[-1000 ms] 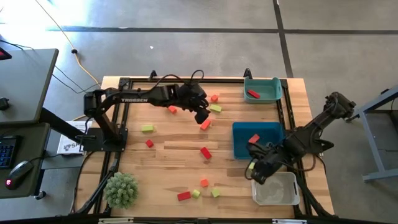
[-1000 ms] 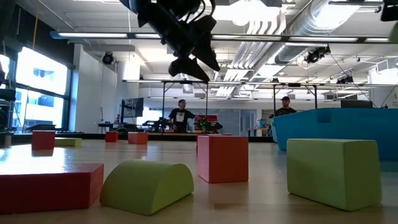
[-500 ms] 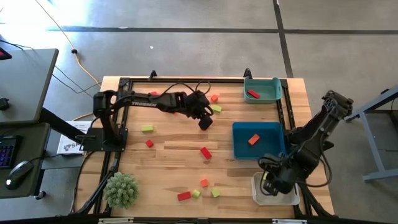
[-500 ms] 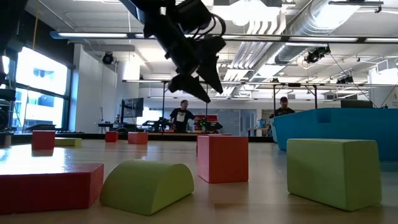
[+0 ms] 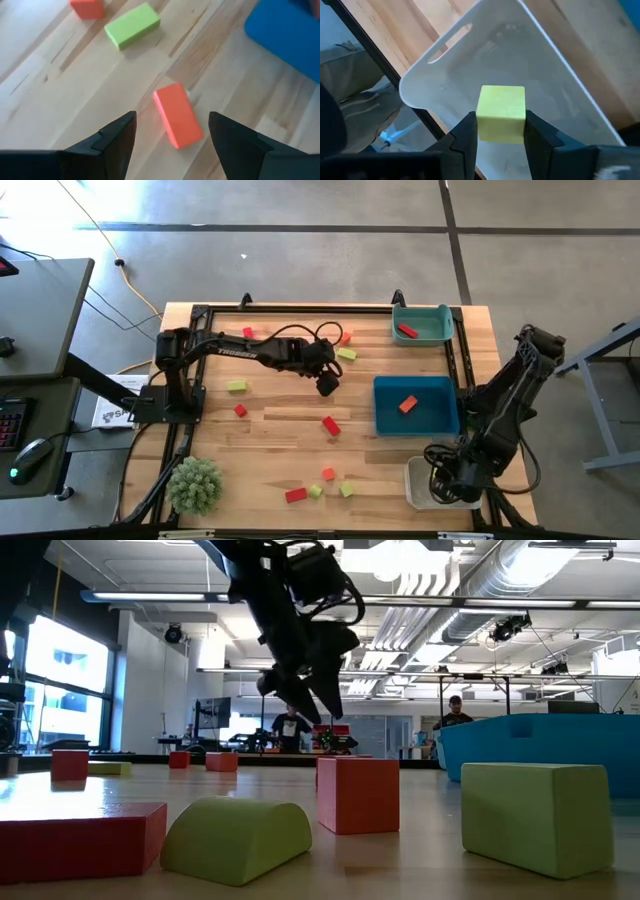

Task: Sort & place blocks by color
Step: Put the green wooden block into the white bin

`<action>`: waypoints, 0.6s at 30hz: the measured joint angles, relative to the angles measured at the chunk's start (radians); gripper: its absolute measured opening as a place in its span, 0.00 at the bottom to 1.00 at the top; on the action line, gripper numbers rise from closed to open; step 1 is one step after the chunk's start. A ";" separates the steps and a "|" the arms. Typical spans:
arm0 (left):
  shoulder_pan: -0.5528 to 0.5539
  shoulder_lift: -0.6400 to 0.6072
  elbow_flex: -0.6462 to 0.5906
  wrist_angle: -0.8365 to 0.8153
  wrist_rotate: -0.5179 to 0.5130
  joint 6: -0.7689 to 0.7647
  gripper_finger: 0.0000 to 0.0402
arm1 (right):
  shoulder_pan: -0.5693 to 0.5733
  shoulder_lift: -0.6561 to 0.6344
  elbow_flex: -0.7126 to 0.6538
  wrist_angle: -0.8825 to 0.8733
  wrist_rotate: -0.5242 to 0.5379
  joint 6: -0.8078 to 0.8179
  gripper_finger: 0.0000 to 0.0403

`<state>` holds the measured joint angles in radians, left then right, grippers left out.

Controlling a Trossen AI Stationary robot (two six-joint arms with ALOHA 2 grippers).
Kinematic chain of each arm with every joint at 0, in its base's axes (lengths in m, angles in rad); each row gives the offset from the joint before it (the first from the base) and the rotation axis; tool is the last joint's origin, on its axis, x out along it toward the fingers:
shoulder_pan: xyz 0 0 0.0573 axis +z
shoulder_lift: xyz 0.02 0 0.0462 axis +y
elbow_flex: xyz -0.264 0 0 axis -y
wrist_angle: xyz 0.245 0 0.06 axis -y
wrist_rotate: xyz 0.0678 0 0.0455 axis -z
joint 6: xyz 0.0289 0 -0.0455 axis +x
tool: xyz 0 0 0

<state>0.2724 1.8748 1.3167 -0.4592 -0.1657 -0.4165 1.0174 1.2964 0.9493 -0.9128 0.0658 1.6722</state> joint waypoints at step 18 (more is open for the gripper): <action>-0.033 0.129 0.005 0.014 0.004 -0.060 0.59 | 0.000 0.000 -0.083 0.086 -0.016 0.057 0.29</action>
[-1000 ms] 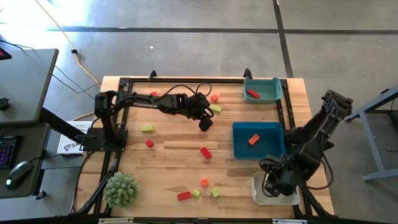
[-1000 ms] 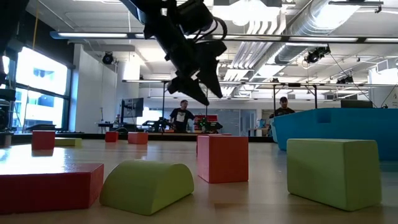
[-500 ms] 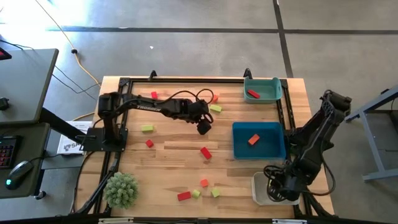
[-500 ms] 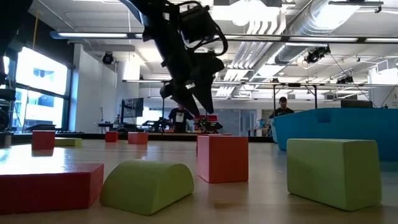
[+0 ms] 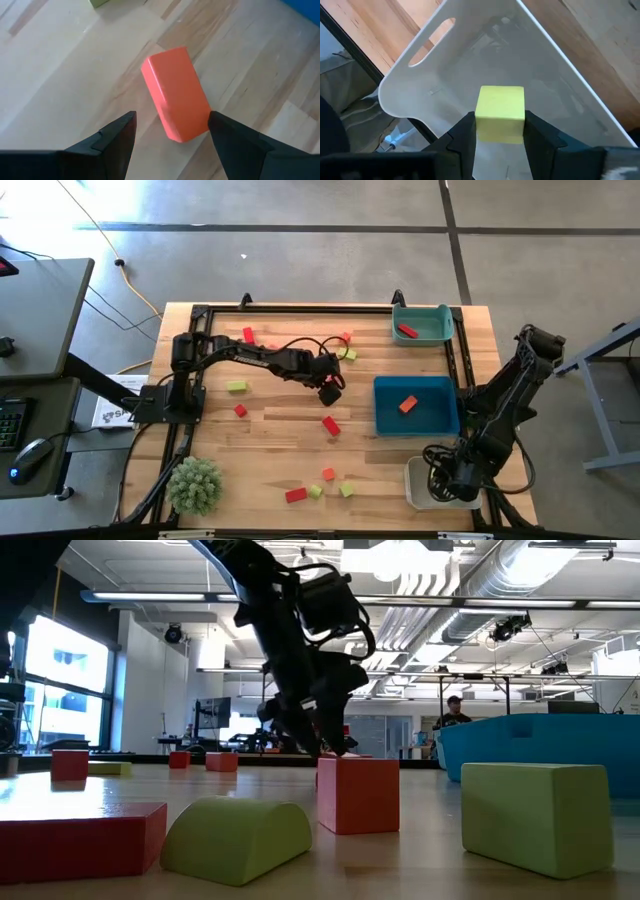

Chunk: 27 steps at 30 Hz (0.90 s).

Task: Sort & place blocks by color
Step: Put the green wooden block into the white bin

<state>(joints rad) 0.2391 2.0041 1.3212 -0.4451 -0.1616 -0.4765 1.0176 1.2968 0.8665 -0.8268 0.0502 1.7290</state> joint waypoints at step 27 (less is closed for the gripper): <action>0.005 0.008 -0.005 0.053 -0.094 0.179 0.59 | 0.000 0.000 0.000 -0.003 0.019 0.000 0.31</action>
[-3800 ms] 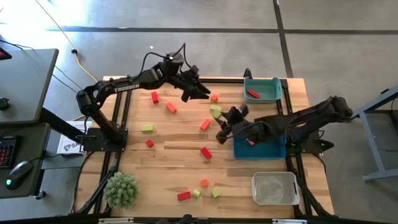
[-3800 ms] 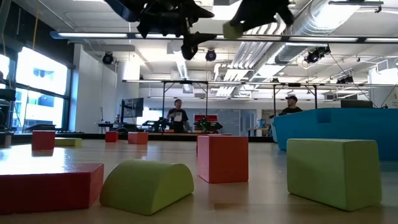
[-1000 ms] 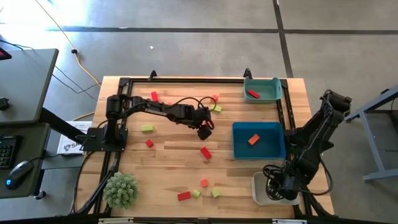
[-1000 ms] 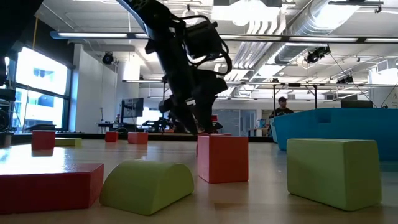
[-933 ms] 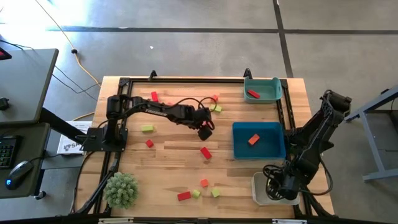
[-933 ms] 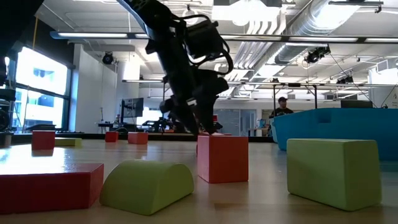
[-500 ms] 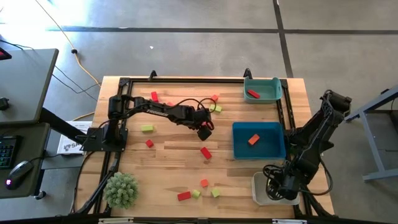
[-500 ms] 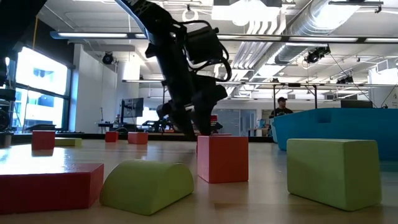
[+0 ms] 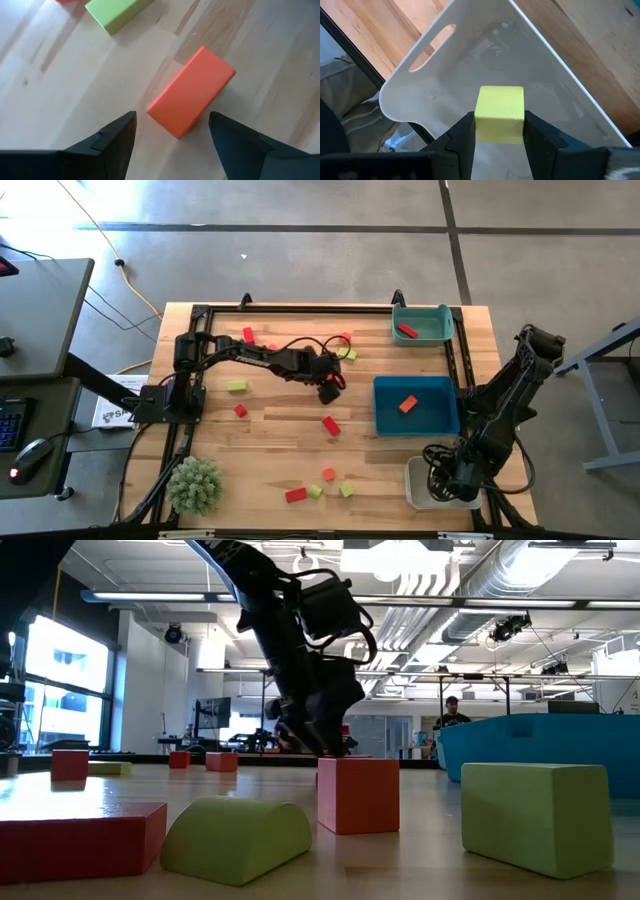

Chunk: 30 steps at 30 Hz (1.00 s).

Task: Sort & place blocks by color
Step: Put the green wooden block into the white bin

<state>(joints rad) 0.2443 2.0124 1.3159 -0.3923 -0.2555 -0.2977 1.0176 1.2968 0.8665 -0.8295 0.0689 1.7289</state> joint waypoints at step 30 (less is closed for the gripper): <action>0.042 0.041 0.003 0.100 0.116 0.362 0.59 | 0.000 0.000 0.000 0.025 -0.063 0.000 0.31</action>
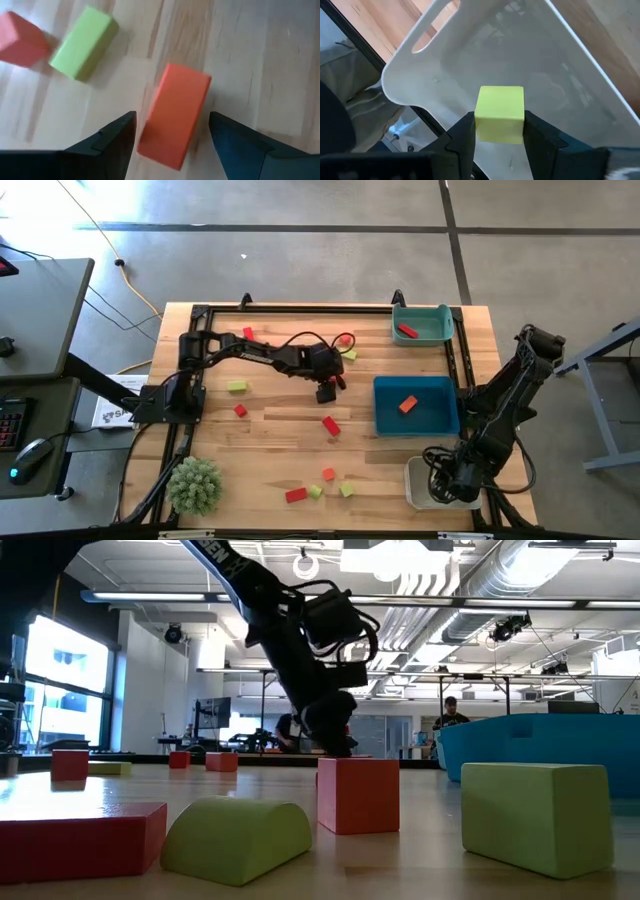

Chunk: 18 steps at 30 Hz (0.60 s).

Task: Sort & place blocks by color
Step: Put the green wooden block into the white bin, then put the orange wooden block into the blue bin

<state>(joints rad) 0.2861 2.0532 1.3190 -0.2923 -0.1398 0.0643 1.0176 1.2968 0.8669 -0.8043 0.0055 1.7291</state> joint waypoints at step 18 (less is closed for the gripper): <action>-0.020 0.026 0.000 0.004 0.006 0.018 0.26 | 0.000 0.000 0.000 -0.003 0.009 -0.002 0.56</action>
<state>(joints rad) 0.2656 2.0795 1.3186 -0.2878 -0.1334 0.0826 1.0172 1.2968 0.8673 -0.8070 0.0147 1.7275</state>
